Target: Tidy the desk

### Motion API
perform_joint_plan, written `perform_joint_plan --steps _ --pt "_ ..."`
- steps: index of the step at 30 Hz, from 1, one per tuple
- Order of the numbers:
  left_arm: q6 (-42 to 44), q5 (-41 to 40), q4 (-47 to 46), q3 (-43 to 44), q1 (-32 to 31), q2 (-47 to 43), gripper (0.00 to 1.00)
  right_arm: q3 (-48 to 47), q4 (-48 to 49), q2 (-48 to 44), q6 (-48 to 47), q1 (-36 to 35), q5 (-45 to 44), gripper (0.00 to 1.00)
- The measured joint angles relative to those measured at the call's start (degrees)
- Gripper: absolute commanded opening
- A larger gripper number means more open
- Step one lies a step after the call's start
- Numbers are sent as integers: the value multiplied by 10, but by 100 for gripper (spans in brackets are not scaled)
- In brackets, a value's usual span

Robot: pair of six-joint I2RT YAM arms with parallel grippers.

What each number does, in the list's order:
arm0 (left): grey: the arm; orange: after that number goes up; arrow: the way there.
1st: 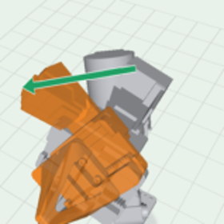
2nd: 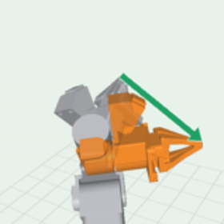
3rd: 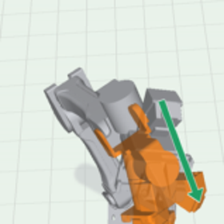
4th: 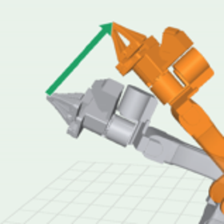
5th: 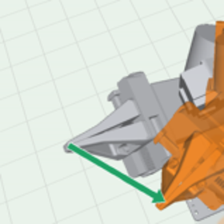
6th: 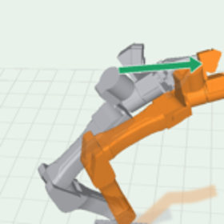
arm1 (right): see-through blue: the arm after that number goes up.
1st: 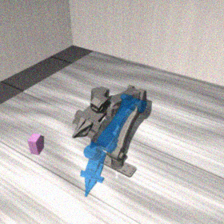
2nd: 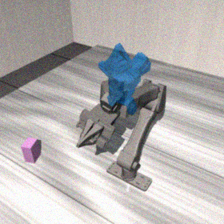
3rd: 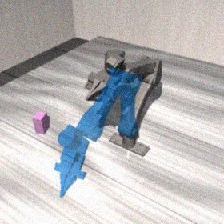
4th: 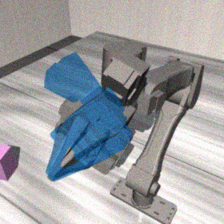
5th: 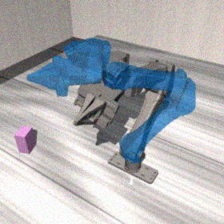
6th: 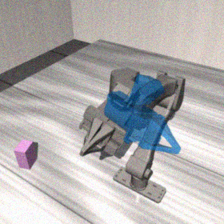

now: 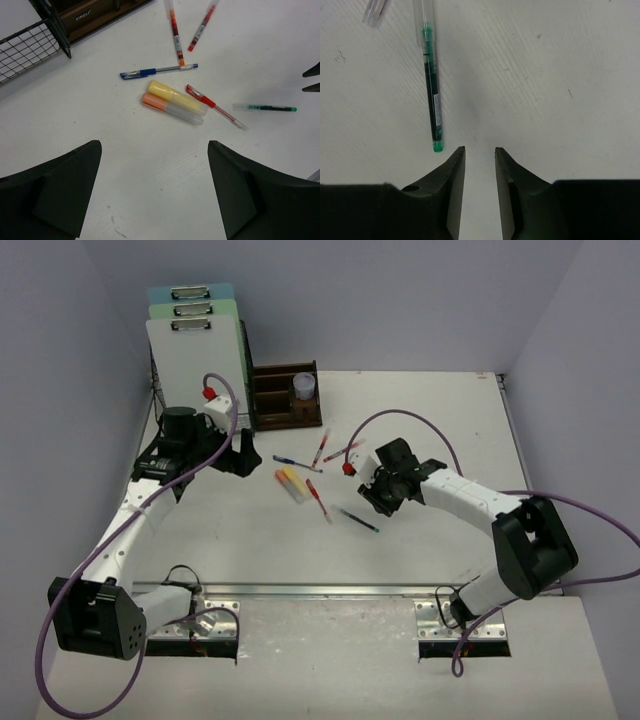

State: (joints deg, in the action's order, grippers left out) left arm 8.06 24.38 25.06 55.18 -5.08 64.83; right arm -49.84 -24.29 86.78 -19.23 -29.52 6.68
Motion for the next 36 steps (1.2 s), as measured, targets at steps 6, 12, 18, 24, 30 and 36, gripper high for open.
perform_joint_plan --steps 6,12,18,24,30,36 --pt "-12 0 -10 -1 -6 6 87 9 11 0 18 -26 3 31" --pt "-17 -3 -21 -9 -13 6 88 20 31 6 37 -67 9 31" --pt "-26 -4 -26 -20 -16 7 88 43 51 44 47 -99 -4 28" --pt "-28 -4 -31 -24 -18 7 89 43 90 77 47 -101 -25 6" --pt "-29 -3 -39 -33 -18 7 89 48 131 82 38 -104 -38 0" --pt "-31 3 -45 -36 -18 7 89 56 119 68 34 -104 -33 12"
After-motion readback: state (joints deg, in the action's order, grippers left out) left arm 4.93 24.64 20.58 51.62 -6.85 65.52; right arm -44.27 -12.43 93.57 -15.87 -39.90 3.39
